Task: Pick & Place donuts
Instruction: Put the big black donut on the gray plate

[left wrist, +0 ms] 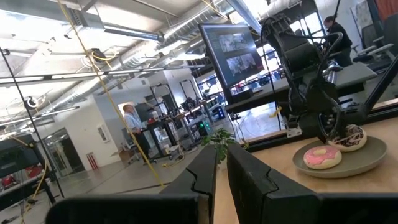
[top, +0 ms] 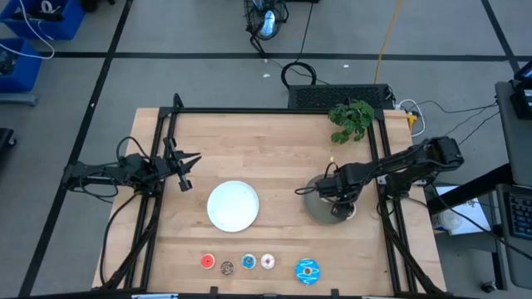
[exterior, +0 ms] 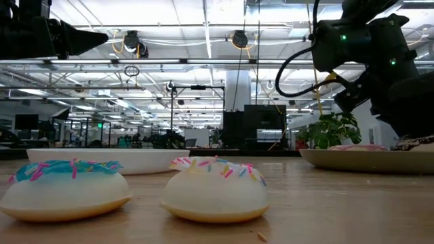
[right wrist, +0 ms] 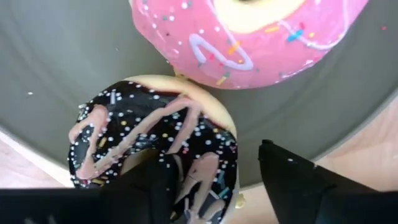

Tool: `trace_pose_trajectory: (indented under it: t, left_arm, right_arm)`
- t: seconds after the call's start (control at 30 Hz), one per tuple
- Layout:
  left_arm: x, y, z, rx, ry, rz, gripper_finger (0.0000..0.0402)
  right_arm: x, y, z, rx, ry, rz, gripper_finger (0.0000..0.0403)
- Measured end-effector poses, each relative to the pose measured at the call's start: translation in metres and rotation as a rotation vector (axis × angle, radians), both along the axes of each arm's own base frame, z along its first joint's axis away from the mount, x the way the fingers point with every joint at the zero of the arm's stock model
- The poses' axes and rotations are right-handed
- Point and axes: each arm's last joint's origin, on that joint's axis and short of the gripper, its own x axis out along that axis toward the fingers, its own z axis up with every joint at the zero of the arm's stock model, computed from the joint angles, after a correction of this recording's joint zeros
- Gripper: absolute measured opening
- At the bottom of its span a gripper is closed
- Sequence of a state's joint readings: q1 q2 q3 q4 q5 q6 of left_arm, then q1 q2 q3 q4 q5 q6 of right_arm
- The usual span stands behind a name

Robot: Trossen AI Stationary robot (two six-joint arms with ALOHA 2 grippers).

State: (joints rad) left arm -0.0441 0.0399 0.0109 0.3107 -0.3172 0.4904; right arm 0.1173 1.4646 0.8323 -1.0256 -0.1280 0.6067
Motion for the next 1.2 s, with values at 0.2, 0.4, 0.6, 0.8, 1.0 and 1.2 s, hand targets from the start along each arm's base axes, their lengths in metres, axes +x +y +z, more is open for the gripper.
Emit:
trace_pose_trajectory:
  t: [0.2, 0.4, 0.6, 0.8, 1.0, 1.2]
  left_arm:
    - [0.0, 0.0, 0.0, 0.0, 0.001, 0.0, 0.0047]
    - [0.0, 0.0, 0.0, 0.0, 0.001, 0.0, 0.0047]
    - [0.0, 0.0, 0.0, 0.0, 0.001, 0.0, 0.0047]
    - [0.0, 0.0, 0.0, 0.0, 0.001, 0.0, 0.0047]
    - [0.0, 0.0, 0.0, 0.0, 0.001, 0.0, 0.0047]
    - [0.0, 0.0, 0.0, 0.0, 0.001, 0.0, 0.0047]
  right_arm:
    - [0.008, 0.0, 0.022, -0.015, -0.099, 0.013, 0.0221]
    - [0.012, 0.0, 0.031, -0.013, -0.127, 0.023, 0.0216]
    - [0.012, 0.002, 0.029, 0.043, -0.116, 0.045, 0.0224]
    - [0.012, -0.001, 0.029, -0.021, -0.12, 0.05, 0.0284]
    - [0.013, 0.003, 0.025, -0.06, -0.101, 0.111, 0.0339]
    - [0.013, 0.011, 0.021, 0.049, -0.073, 0.132, 0.0345]
